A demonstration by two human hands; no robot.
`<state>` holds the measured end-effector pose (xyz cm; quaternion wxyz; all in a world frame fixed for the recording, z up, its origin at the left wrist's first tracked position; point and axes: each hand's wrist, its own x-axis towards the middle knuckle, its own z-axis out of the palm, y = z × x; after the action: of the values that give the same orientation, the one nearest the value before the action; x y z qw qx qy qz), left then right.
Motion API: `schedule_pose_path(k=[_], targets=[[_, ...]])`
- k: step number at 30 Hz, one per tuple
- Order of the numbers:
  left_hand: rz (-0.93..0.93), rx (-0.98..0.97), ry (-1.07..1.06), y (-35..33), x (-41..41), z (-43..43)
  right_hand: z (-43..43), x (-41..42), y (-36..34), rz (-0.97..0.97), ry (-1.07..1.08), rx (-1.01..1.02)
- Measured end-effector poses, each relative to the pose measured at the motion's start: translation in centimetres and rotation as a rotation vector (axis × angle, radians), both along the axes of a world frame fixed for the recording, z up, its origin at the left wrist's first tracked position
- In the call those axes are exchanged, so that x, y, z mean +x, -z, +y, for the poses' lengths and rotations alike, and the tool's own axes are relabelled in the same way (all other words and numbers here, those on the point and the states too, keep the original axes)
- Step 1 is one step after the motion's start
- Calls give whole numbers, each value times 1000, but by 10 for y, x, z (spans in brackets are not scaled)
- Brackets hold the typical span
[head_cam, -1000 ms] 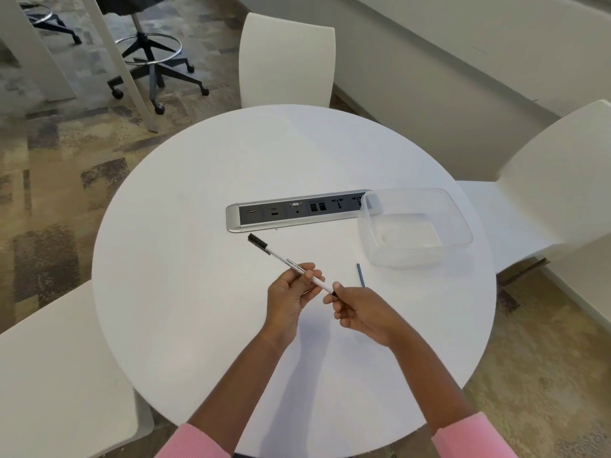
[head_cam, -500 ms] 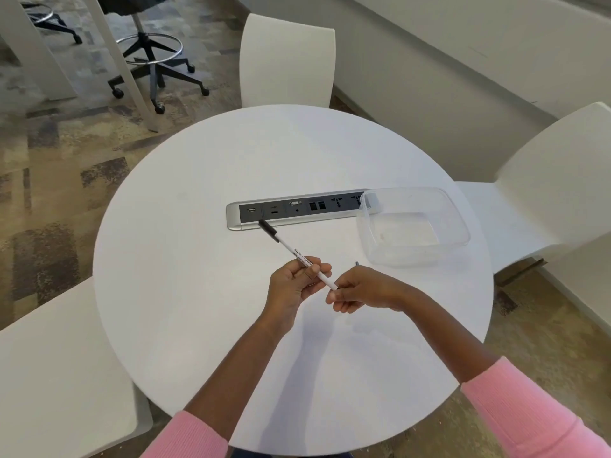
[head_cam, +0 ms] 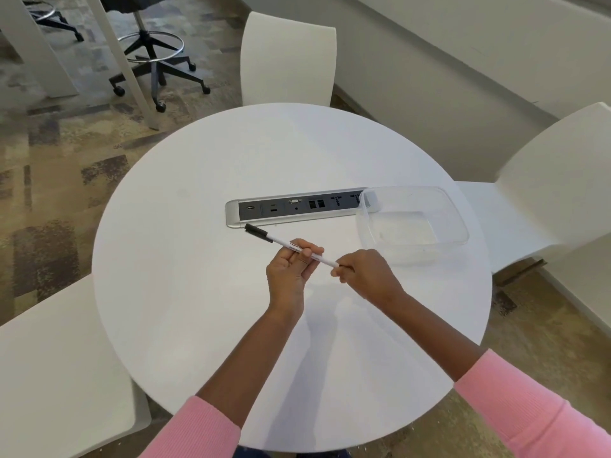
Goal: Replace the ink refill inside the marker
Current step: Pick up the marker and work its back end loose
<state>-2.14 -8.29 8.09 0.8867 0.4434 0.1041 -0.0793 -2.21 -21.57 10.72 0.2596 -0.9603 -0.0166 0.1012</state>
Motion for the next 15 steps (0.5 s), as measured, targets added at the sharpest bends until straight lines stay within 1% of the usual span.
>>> schedule_pose_path(k=[3, 7, 9, 11, 13, 14, 15], targets=[[50, -90, -120, -6, 1, -9, 1, -2, 7, -214, -5, -97], [111, -137, -230, -14, 4, -18, 4, -4, 10, -477, -19, -183], [168, -172, -281, -17, 5, -22, 3, -3, 11, -659, -12, -277], [236, -210, -323, -19, 7, -26, 1, 0, 13, -765, -33, -366], [276, -217, -340, -20, 8, -27, 0, 1, 16, -783, -31, -401], [284, -206, -336, -21, 8, -27, 1, 1, 16, -709, -16, -379], [282, -188, -325, -21, 9, -25, 2, 2, 15, -591, 4, -324]])
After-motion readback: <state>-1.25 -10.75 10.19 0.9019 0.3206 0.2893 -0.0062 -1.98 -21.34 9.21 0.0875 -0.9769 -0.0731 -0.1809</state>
